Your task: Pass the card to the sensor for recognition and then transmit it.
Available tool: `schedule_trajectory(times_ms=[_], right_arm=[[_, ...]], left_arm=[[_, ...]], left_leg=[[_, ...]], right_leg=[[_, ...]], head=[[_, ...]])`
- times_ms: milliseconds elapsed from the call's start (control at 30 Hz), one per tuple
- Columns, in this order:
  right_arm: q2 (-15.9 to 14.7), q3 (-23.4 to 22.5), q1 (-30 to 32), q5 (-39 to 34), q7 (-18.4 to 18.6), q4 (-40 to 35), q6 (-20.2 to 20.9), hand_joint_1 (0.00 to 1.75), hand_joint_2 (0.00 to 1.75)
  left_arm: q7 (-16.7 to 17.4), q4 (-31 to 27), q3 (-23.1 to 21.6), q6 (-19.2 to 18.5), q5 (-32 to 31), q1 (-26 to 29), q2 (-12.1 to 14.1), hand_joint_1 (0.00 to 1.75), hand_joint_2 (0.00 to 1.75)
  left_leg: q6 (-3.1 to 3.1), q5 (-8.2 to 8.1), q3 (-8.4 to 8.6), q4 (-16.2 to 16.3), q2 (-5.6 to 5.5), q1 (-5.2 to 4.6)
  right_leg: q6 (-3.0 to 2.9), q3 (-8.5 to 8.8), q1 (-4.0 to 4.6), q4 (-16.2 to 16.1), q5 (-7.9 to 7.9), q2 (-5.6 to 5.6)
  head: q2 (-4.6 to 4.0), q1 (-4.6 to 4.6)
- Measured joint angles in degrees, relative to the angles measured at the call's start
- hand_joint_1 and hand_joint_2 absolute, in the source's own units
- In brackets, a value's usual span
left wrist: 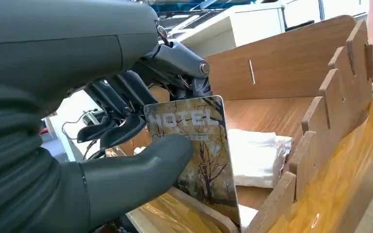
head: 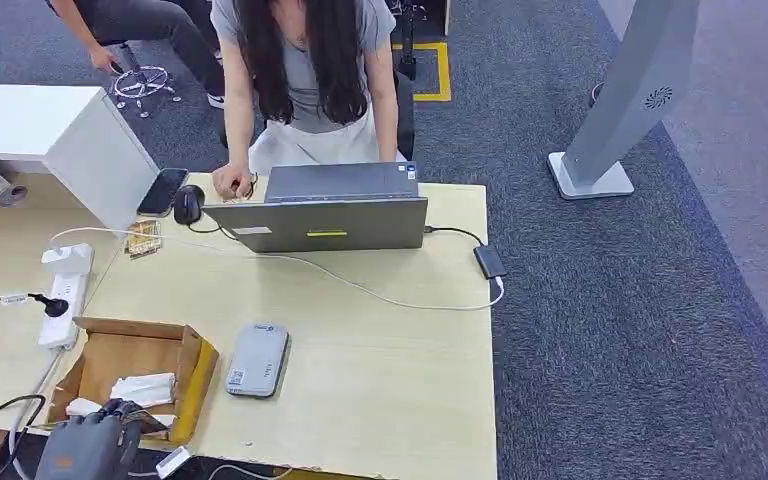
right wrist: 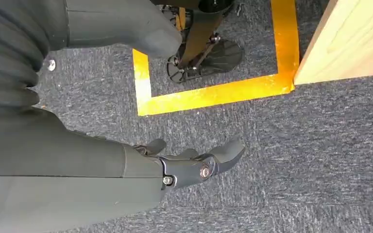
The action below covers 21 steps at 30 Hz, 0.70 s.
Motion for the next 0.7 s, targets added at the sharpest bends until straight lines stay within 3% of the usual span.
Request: schedule_trajectory(times_ms=[700], right_arm=[[0.00, -0.33, -0.05, 0.68, -0.24, -0.02, 0.77, 0.00, 1.75]], left_arm=[[-0.72, -1.27, 0.00, 0.18, 0.22, -0.39, 0.00, 1.75, 1.75]], left_leg=[[0.00, 0.00, 0.02, 0.01, 0.00, 0.00]], right_leg=[[0.00, 0.01, 0.00, 0.00, 0.00, 0.00]], head=[[0.00, 0.02]])
